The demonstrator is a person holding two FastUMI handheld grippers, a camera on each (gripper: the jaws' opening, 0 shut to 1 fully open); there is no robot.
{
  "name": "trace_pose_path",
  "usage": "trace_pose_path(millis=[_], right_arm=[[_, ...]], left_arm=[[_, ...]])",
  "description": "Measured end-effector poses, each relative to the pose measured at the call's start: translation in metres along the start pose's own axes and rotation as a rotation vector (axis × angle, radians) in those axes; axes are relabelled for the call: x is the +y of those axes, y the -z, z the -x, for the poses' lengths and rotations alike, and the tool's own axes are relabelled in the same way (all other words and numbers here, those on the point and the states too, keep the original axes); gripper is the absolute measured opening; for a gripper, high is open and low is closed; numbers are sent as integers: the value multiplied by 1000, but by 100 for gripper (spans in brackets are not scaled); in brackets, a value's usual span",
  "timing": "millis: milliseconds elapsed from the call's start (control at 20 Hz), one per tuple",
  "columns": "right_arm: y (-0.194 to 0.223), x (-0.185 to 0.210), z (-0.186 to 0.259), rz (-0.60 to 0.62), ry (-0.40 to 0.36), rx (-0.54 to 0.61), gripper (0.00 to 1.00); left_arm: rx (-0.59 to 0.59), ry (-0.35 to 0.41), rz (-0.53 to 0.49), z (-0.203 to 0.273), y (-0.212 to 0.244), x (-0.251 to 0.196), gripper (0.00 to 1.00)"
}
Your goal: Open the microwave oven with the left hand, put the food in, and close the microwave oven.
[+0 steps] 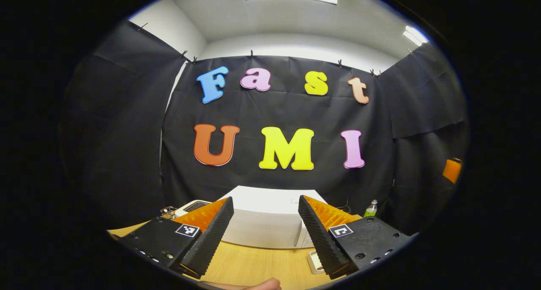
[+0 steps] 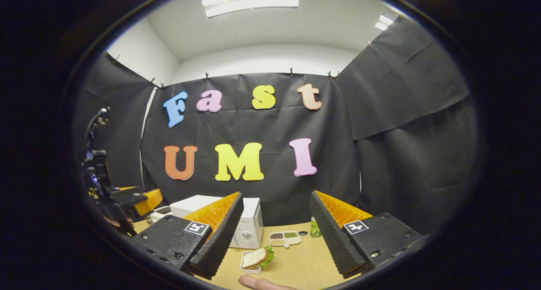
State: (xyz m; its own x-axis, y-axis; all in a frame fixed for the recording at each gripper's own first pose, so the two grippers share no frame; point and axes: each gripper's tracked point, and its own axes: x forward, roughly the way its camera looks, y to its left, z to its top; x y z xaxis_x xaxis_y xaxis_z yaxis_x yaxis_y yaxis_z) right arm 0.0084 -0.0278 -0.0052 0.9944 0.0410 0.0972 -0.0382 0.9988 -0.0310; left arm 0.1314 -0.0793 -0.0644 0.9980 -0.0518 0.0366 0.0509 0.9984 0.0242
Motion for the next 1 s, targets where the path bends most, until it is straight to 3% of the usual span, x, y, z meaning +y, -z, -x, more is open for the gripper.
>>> trace_pose_path(millis=[350,400,450,650,700,750,800,950,1000], right_arm=[[16,-33,-8,1,19,-11,91],[19,-36,-10,-1,16,-9,100],[21,-40,-12,0,15,-7,91],[34,-63,-21,12,39,2,91],[37,-68,-24,12,47,6,100],[41,-74,-27,12,54,12,91],[47,-79,-28,12,57,21,91],[60,-89,-36,5,62,46,91],[67,-93,-38,5,66,56,91]], left_arm=[[120,81,18,-86,103,-64,95],[137,88,15,-97,116,-71,95],[155,90,14,-106,129,-76,95],[220,97,8,-139,176,-93,95],[227,89,-13,-146,185,-94,83],[235,92,-27,-151,196,-95,95],[246,94,-30,-158,206,-98,95],[288,116,1,-170,232,-108,85],[292,127,12,-174,236,-112,76]])
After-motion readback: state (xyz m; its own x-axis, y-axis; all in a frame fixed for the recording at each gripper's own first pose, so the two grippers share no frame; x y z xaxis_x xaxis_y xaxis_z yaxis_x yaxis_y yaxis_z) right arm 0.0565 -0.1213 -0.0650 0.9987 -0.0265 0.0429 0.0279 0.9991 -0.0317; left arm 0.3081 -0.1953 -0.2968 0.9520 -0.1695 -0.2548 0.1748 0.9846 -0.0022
